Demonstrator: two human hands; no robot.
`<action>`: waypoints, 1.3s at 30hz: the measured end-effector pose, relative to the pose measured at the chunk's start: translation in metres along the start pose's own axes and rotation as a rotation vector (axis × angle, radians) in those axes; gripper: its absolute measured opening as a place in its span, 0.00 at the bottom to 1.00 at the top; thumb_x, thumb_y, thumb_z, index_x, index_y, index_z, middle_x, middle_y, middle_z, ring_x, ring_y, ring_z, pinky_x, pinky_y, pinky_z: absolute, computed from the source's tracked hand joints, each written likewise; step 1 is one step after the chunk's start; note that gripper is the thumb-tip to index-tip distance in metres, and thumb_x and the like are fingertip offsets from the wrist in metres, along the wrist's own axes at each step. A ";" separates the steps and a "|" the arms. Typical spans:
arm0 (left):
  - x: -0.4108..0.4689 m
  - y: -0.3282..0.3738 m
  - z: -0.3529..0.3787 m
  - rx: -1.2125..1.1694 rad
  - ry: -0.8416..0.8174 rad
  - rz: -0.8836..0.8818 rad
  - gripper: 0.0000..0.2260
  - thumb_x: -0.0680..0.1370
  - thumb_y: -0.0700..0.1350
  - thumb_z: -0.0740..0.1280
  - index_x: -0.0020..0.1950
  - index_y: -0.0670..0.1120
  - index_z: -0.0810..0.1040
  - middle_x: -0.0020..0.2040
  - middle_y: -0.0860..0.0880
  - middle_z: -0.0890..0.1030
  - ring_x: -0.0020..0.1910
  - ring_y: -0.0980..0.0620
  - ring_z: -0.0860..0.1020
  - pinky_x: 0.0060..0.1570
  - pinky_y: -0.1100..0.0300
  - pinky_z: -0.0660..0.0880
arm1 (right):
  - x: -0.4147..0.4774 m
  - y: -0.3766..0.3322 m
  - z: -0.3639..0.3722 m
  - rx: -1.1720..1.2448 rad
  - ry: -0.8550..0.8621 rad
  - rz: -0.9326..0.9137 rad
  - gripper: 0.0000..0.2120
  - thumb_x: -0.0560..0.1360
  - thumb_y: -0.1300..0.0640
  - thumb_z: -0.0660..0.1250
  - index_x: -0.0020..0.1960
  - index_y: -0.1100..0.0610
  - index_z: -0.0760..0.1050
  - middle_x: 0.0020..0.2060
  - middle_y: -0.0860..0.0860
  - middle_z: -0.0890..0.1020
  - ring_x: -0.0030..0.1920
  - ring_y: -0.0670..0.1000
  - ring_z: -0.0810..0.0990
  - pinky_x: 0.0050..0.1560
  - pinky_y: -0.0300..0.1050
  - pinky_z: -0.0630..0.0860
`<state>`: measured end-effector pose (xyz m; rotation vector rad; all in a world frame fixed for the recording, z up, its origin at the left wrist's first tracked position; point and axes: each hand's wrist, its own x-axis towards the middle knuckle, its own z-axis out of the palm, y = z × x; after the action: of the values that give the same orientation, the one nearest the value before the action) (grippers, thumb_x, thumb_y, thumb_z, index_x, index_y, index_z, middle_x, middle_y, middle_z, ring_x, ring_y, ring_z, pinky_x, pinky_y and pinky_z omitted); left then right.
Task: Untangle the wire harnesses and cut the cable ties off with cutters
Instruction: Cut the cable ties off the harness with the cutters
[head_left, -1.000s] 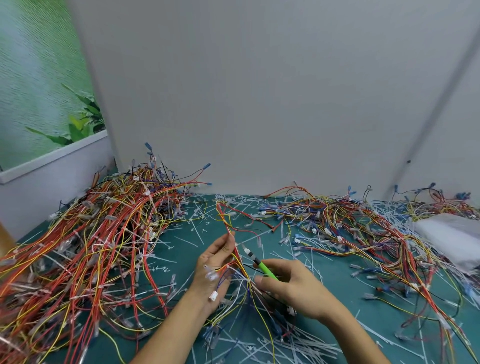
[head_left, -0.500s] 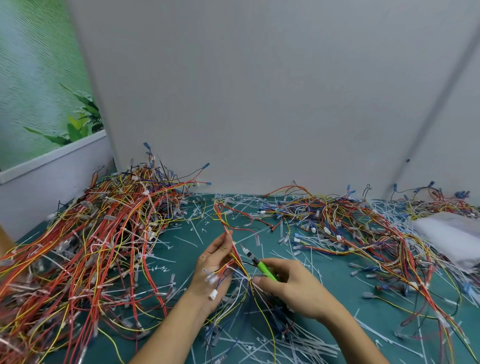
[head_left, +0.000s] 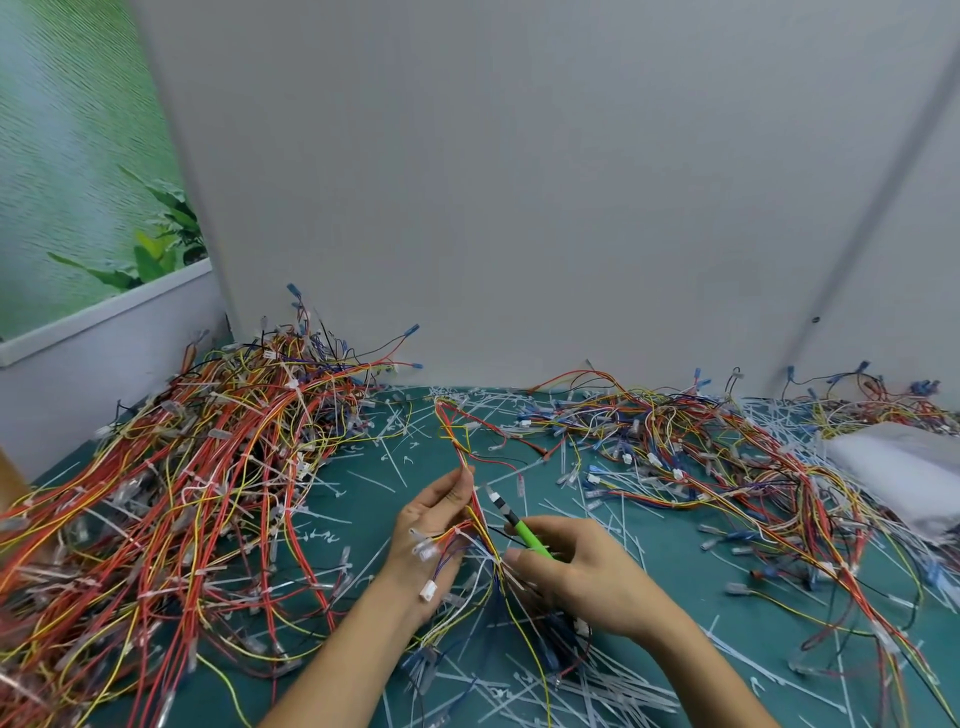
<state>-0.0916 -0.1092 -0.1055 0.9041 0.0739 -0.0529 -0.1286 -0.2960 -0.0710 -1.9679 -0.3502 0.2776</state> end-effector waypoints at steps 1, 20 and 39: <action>-0.003 0.001 0.002 0.002 0.022 -0.008 0.06 0.68 0.46 0.77 0.41 0.45 0.86 0.32 0.49 0.78 0.27 0.56 0.76 0.27 0.64 0.74 | 0.000 0.000 0.001 0.017 -0.004 0.004 0.15 0.76 0.45 0.72 0.54 0.55 0.81 0.34 0.45 0.78 0.32 0.46 0.72 0.34 0.38 0.70; -0.004 -0.001 0.007 0.267 0.076 -0.046 0.14 0.61 0.54 0.79 0.32 0.44 0.85 0.29 0.45 0.78 0.25 0.52 0.76 0.28 0.60 0.78 | -0.009 -0.023 0.002 0.105 -0.098 0.136 0.13 0.83 0.54 0.66 0.48 0.64 0.73 0.31 0.51 0.76 0.27 0.51 0.76 0.26 0.44 0.76; -0.012 0.006 0.008 0.280 -0.040 -0.103 0.13 0.66 0.52 0.77 0.33 0.43 0.83 0.30 0.44 0.78 0.26 0.50 0.76 0.29 0.58 0.77 | -0.010 -0.021 -0.001 0.176 -0.157 0.150 0.09 0.82 0.55 0.66 0.48 0.60 0.77 0.40 0.58 0.80 0.34 0.56 0.79 0.29 0.46 0.79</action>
<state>-0.1027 -0.1120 -0.0946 1.1781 0.0771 -0.1806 -0.1402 -0.2928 -0.0508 -1.8058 -0.2696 0.5442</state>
